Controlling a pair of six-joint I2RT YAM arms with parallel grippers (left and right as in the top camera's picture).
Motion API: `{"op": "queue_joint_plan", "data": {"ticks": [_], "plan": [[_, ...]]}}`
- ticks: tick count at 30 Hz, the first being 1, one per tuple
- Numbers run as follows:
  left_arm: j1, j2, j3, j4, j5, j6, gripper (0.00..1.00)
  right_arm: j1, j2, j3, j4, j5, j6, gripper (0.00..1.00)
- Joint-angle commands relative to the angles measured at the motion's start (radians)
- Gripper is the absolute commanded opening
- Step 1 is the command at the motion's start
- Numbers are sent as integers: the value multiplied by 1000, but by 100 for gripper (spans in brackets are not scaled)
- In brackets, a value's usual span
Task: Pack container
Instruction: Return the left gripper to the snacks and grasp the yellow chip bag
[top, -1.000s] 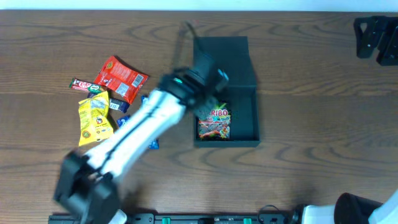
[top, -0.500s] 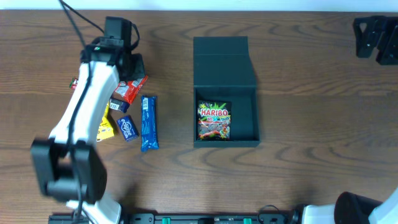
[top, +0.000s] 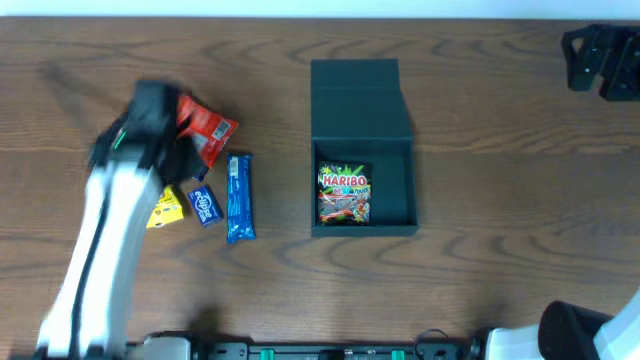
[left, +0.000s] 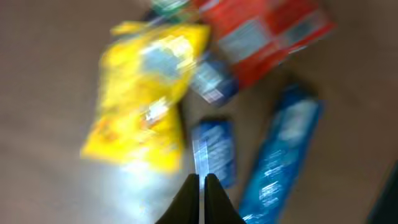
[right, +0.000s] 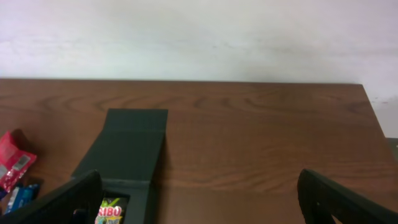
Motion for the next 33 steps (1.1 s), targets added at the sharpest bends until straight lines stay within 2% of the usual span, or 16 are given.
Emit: {"op": "queue_joint_plan", "data": {"ticks": [1,4,6,7,9,10,11,18,26,28,30,33], "plan": [[121,-95,-121,37,71,141,6,-5,0,6,7,-29,-7,99],[259,-92,-150,81,157,168,6,-5,1,6,9,-60,-7,99],[319,-67,-149,99,204,230,13,-5,1,6,4,-58,-7,99],[345,-45,-149,115,238,267,25,-5,1,6,2,-58,-7,99],[367,-3,-149,131,270,311,68,-5,1,6,2,-58,-8,99],[367,24,-149,133,268,328,81,-6,1,6,2,-58,-8,99],[367,53,-149,136,268,342,88,-6,1,6,2,-58,-8,99],[366,245,-149,218,241,375,88,-6,2,6,15,-58,-8,99],[366,371,-149,300,231,376,89,-5,2,6,22,-58,-7,99],[366,389,-149,311,231,376,84,-5,2,6,24,-58,-7,99],[366,399,-149,321,231,376,69,-5,2,6,23,-58,-7,99],[366,400,-149,335,230,376,57,-5,2,6,23,-58,-7,99]]}}
